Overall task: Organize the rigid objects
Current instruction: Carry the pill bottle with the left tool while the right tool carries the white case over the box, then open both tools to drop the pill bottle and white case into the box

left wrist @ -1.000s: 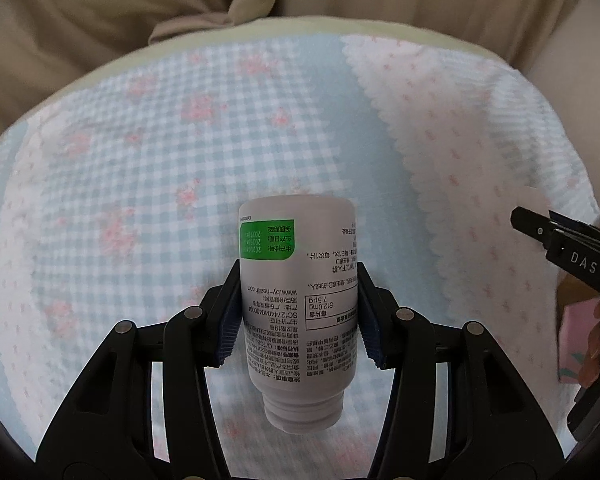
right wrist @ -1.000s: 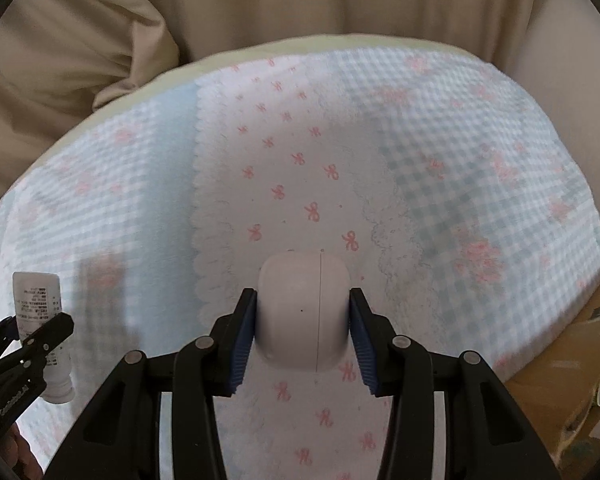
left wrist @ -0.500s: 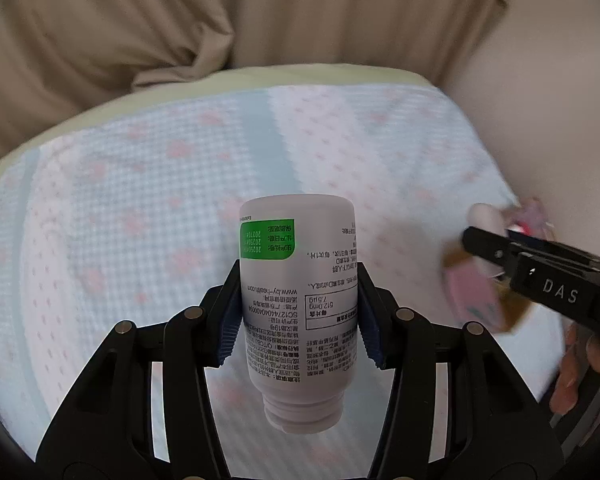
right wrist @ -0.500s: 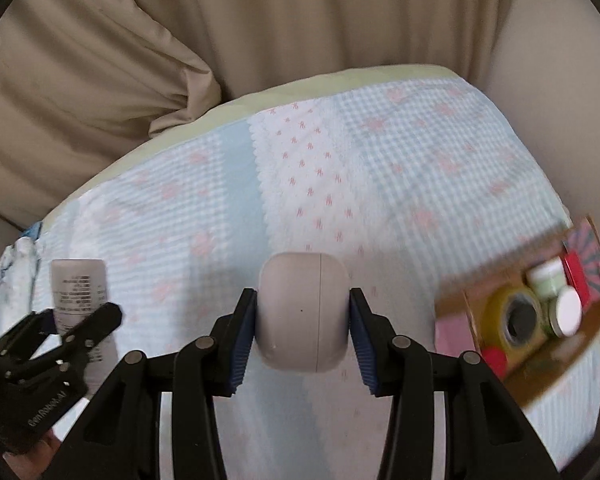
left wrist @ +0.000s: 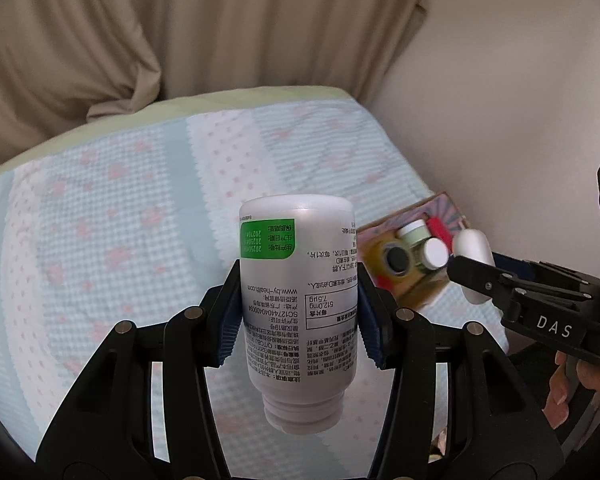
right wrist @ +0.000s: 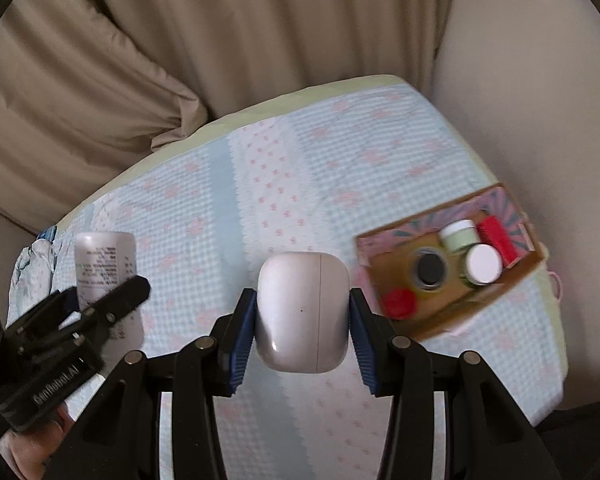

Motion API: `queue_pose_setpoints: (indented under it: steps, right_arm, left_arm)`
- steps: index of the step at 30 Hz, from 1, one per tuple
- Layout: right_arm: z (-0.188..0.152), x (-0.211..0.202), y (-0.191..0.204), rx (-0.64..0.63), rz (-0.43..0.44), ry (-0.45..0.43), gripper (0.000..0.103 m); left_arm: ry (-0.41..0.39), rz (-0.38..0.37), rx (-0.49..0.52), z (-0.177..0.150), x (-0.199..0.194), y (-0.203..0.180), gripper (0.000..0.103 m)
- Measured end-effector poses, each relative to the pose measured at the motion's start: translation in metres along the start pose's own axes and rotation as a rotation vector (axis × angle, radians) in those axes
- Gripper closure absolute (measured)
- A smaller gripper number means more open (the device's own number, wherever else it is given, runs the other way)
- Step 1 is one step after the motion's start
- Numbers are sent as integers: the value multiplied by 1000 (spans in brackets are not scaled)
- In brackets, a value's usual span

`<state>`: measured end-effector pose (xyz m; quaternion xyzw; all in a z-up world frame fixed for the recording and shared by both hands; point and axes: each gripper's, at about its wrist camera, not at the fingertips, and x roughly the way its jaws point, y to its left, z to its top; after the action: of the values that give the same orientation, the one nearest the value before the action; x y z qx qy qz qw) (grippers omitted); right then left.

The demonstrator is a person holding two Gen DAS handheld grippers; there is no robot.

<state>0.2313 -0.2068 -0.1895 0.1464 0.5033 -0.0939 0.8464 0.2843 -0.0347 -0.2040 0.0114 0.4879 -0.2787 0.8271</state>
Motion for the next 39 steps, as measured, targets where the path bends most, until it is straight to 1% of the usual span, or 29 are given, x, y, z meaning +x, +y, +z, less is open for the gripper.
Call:
queue_pose_setpoints:
  steps: [6, 10, 15, 20, 25, 34, 36, 39]
  right_arm:
    - [-3, -21, -72, -18, 14, 9, 62]
    - [-2, -19, -124, -44, 13, 24, 62]
    - [4, 0, -178, -74, 13, 56, 62]
    - [12, 35, -216, -92, 20, 105, 62]
    - [17, 75, -234, -117, 42, 161, 62]
    - [10, 148, -225, -264, 79, 238, 62]
    - [6, 162, -224, -285, 91, 247, 62]
    - [-3, 181, -222, -317, 103, 258, 62]
  left_arm:
    - [-15, 9, -17, 8, 10, -68, 56]
    - [5, 6, -34, 14, 39, -115, 56]
    - [36, 8, -74, 19, 88, -155, 56]
    - [81, 35, -86, 22, 137, -171, 56]
    - [136, 63, -91, 23, 182, -177, 56]
    - [254, 108, -53, 27, 271, -176, 56]
    - [288, 126, -30, 25, 294, -173, 56]
    - [329, 137, 7, 18, 314, -172, 56]
